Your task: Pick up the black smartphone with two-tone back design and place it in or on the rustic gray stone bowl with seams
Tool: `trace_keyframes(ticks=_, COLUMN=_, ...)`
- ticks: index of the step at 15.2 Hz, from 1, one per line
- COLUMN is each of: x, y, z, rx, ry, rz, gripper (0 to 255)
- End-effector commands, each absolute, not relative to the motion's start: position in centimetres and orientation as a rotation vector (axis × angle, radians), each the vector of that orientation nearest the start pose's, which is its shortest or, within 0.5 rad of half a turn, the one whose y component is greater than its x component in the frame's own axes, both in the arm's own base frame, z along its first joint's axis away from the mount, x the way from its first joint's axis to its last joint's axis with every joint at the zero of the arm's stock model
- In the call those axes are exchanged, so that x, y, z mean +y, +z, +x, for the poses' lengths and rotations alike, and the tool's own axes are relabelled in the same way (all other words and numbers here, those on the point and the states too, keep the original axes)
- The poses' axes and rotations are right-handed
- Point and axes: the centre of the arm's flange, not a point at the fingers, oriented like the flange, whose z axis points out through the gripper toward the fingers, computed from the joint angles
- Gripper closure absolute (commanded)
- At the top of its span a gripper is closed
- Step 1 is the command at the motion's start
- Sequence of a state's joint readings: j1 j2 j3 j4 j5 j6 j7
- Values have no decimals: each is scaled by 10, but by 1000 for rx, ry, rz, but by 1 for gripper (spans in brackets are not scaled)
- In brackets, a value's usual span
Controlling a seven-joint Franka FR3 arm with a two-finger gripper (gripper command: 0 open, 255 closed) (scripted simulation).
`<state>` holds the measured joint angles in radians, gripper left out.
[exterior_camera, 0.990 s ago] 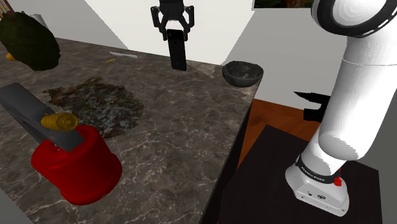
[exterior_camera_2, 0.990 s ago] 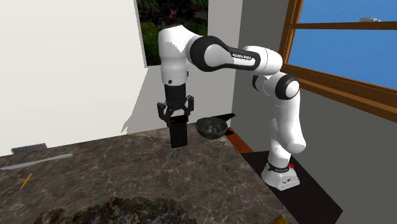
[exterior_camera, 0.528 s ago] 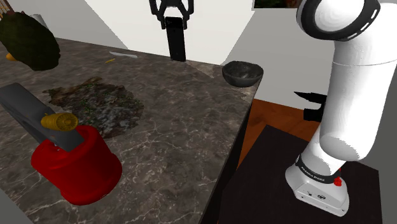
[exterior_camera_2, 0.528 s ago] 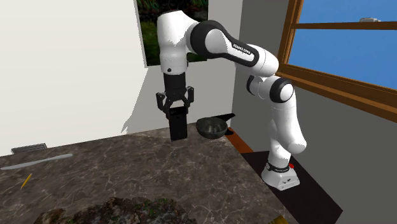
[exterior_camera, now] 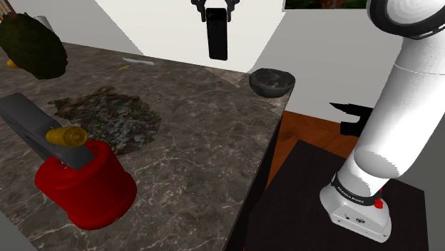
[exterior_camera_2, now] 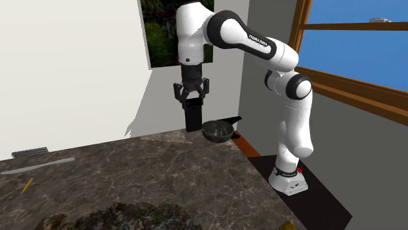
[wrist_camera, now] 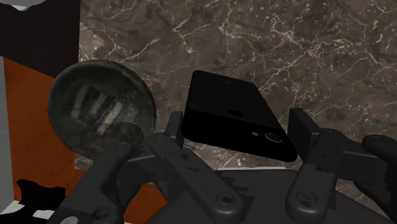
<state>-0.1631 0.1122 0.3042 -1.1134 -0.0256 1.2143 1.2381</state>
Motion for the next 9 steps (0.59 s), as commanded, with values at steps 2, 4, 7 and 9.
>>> trace_keyframes(ticks=2, x=30, y=745, z=509, rx=1649, ry=18, rz=-2670, gripper=255)
trace_keyframes(ticks=4, x=10, y=750, z=491, rx=1649, ry=18, rz=-2670, gripper=255)
trace_keyframes(ticks=7, x=-19, y=757, z=465, rx=1649, ry=18, rz=-2670, gripper=255)
trace_keyframes(ticks=9, x=-38, y=761, z=448, rx=1649, ry=18, rz=-2670, gripper=255)
